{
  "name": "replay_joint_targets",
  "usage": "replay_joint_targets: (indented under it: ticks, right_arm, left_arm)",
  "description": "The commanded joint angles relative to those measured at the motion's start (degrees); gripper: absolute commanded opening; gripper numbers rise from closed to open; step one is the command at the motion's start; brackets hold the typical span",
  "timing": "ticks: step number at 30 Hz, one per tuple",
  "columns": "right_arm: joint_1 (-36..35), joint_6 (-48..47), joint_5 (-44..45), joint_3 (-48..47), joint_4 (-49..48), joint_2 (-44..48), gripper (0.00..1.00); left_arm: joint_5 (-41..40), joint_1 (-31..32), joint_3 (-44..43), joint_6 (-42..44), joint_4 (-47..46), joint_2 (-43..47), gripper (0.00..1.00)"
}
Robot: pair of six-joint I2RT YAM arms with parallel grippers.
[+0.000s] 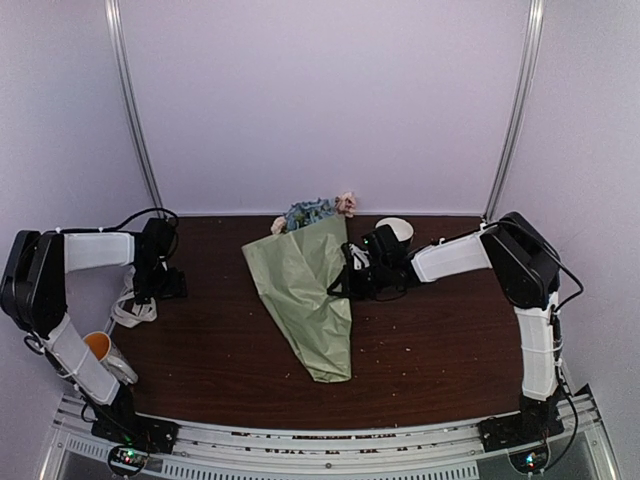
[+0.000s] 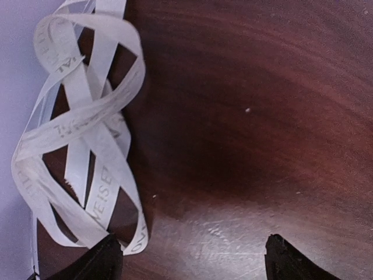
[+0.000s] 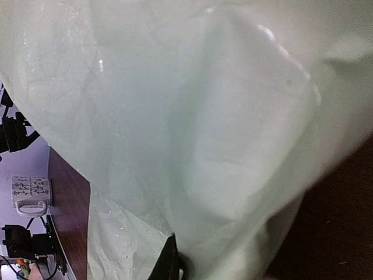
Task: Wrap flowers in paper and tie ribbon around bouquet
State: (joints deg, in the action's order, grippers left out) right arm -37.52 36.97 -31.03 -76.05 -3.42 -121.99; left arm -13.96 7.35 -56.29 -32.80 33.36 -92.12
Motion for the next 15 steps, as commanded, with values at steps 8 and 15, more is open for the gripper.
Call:
replay_joint_targets:
  ticks: [8,15]
  right_arm:
    - [-1.15,-4.98,-0.14,-0.78,4.80,2.09,0.00]
    - [-1.15,-5.01,-0.46,-0.21,4.63,2.58,0.00]
  left_arm:
    - [-2.51,-4.32,-4.38,3.65,4.53,-7.10,0.79]
    - [9.64,-6.04,-9.10,9.87,10.10,-13.07,0.43]
